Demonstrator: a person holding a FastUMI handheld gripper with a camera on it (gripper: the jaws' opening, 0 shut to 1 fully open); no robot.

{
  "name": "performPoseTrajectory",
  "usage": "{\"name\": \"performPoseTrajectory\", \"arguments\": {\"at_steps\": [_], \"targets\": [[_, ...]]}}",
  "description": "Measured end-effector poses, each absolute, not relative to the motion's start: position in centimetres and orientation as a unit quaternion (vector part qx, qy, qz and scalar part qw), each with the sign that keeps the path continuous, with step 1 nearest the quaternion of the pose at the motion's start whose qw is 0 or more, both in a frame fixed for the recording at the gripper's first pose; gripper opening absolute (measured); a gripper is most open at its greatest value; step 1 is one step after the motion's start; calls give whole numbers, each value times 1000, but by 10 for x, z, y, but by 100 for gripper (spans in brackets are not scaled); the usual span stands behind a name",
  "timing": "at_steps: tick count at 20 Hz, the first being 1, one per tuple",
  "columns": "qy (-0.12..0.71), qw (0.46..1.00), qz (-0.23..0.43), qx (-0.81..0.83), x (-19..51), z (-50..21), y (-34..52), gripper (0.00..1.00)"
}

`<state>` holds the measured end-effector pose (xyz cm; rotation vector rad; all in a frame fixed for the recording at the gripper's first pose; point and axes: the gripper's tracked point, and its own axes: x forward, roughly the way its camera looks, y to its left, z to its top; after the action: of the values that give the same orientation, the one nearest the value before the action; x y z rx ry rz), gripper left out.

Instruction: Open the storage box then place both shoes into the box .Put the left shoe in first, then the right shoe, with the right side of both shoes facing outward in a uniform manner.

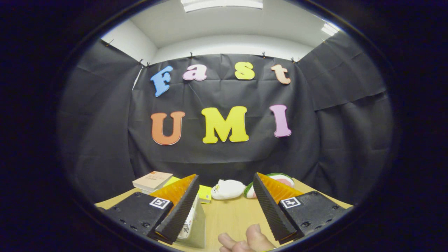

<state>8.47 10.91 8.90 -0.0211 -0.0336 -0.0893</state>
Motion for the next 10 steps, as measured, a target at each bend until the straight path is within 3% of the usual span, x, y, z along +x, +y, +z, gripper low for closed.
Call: {"name": "performPoseTrajectory", "arguments": {"at_steps": [10], "targets": [[2,998,-63,-1,87,85,71,100]]}}
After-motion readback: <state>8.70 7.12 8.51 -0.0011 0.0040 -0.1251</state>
